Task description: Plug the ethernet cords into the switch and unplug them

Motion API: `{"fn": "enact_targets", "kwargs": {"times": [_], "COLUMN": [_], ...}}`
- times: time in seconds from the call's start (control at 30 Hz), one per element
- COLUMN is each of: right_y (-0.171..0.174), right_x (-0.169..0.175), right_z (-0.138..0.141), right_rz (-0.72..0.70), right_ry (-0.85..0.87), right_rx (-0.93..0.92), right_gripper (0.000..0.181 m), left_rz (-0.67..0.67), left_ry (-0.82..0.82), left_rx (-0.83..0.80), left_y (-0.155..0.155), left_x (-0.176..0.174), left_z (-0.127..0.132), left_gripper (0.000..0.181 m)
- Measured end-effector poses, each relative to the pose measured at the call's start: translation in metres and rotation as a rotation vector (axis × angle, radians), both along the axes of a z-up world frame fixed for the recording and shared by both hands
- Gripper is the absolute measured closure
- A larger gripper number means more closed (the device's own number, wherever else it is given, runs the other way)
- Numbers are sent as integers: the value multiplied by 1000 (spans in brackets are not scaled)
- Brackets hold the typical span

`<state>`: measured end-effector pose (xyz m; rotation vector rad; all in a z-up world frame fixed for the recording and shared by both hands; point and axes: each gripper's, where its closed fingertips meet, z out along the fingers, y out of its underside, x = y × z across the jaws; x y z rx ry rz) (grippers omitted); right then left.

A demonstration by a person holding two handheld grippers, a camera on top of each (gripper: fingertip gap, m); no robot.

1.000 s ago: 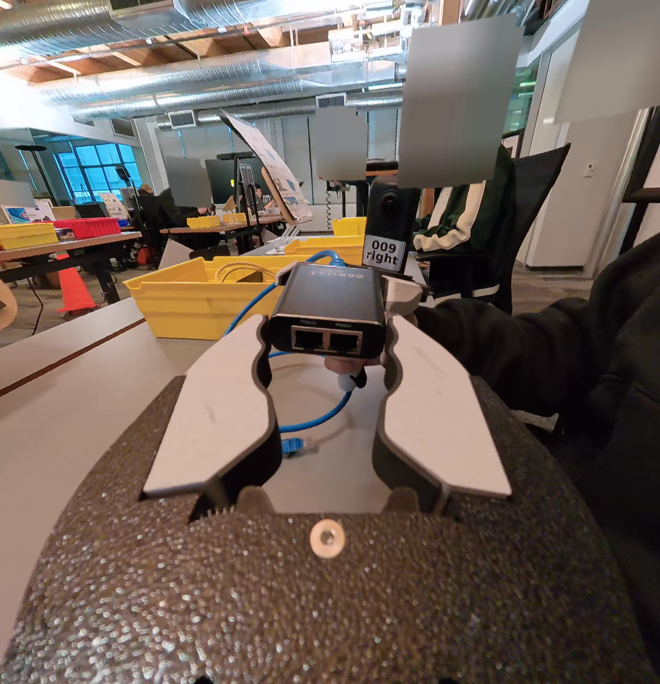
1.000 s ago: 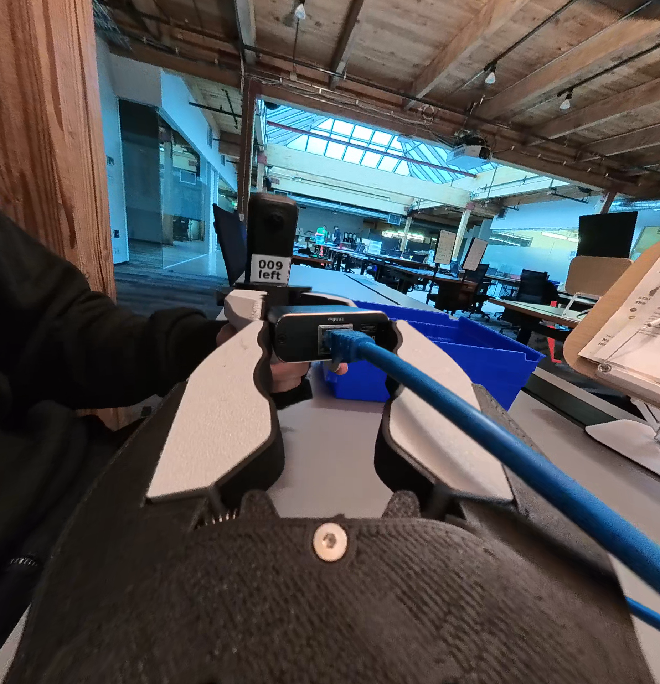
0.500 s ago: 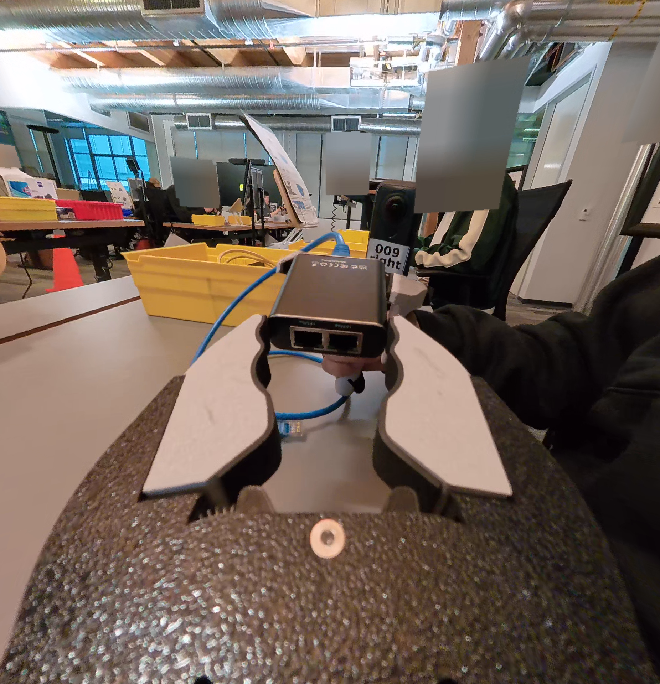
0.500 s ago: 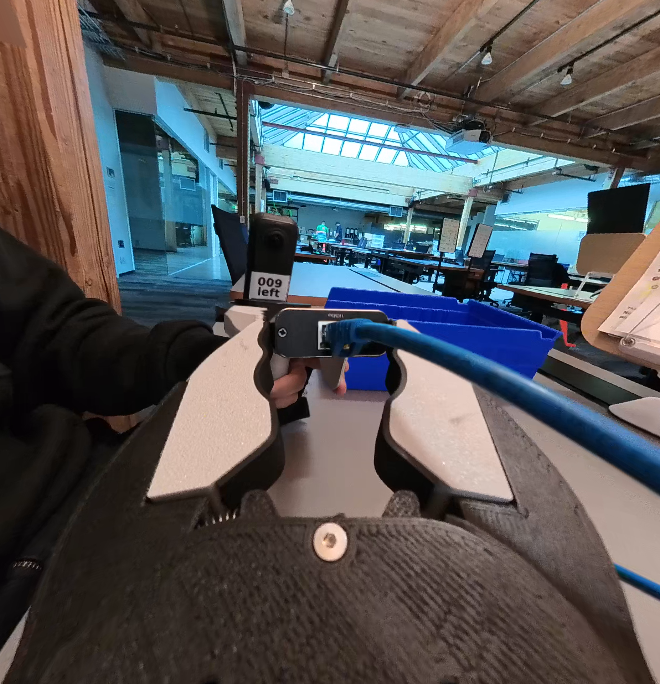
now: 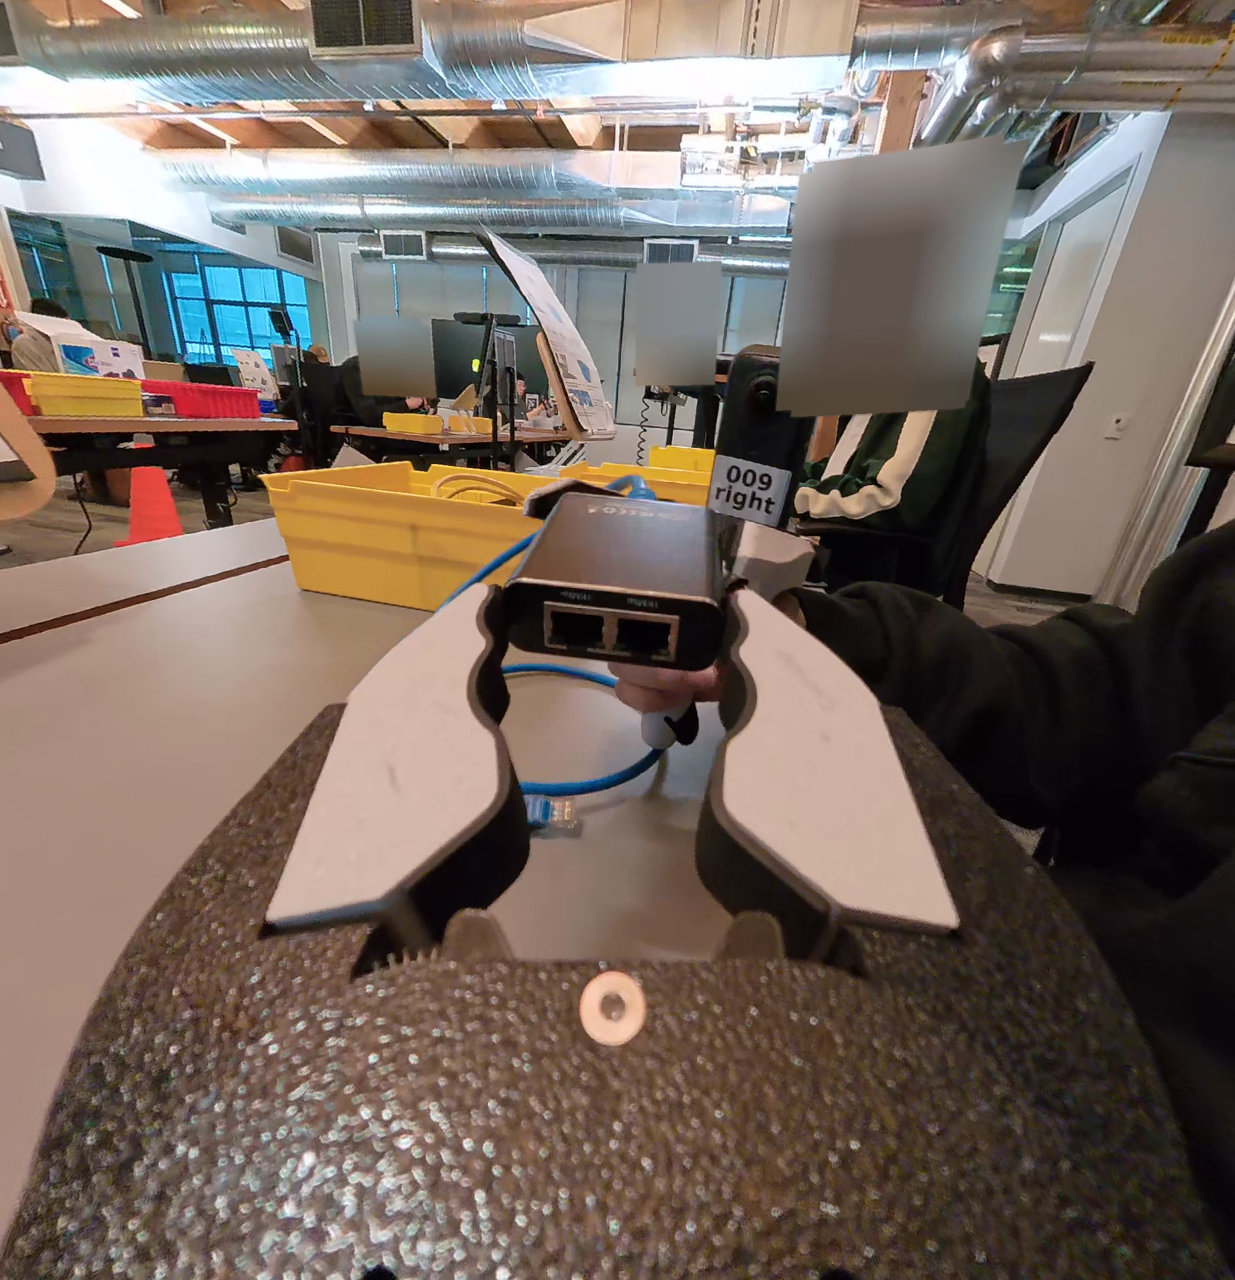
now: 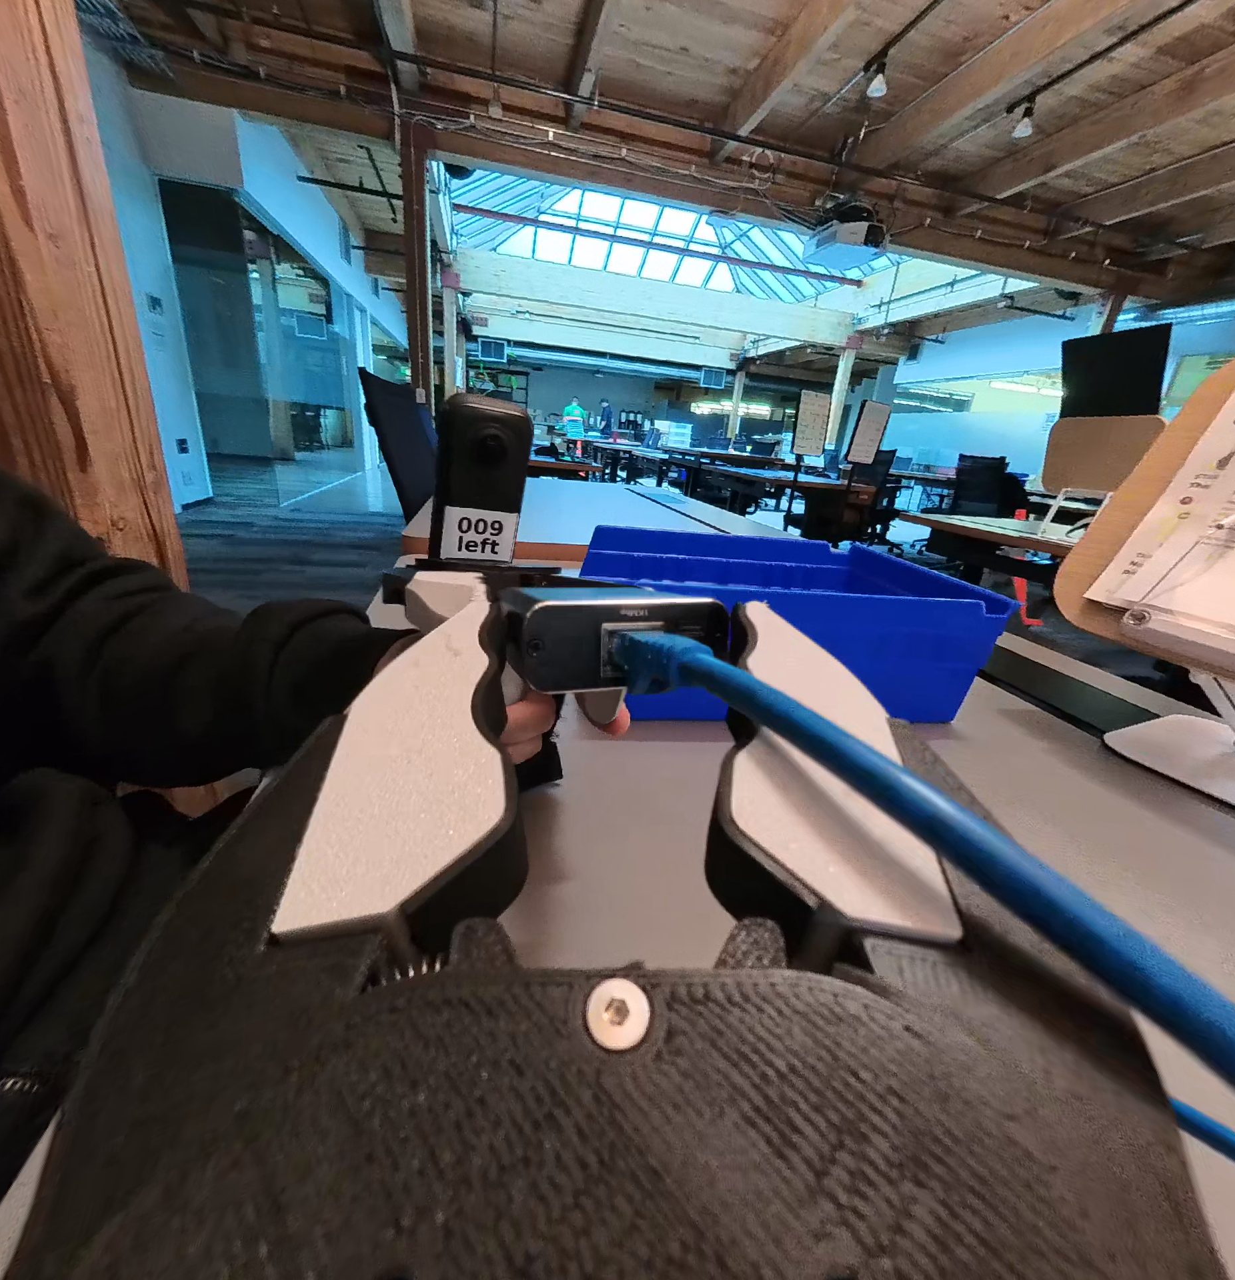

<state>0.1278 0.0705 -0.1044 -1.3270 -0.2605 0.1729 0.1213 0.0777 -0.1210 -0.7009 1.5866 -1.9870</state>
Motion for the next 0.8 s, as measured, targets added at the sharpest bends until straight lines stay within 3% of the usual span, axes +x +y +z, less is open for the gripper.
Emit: {"fn": "enact_targets", "kwargs": {"times": [0.3, 0.43, 0.53, 0.63, 0.8], "right_y": [3, 7, 10, 12, 15], "right_x": [10, 35, 32, 20, 21], "right_z": [-1, -7, -4, 2, 0], "right_rz": [-17, -137, -114, -18, 4], "right_ry": [128, 402, 662, 871, 982], "right_rx": [-67, -132, -96, -40, -1], "right_gripper": [107, 113, 115, 129, 132], "left_rz": [73, 142, 156, 154, 142], "left_ry": [-24, -43, -43, -56, -71], "left_rx": [-95, -134, -142, -118, -37], "left_y": [21, 36, 40, 38, 26], "left_x": [4, 6, 7, 6, 5], "left_z": [10, 14, 13, 13, 9], "left_gripper": [122, 122, 122, 122, 122]}}
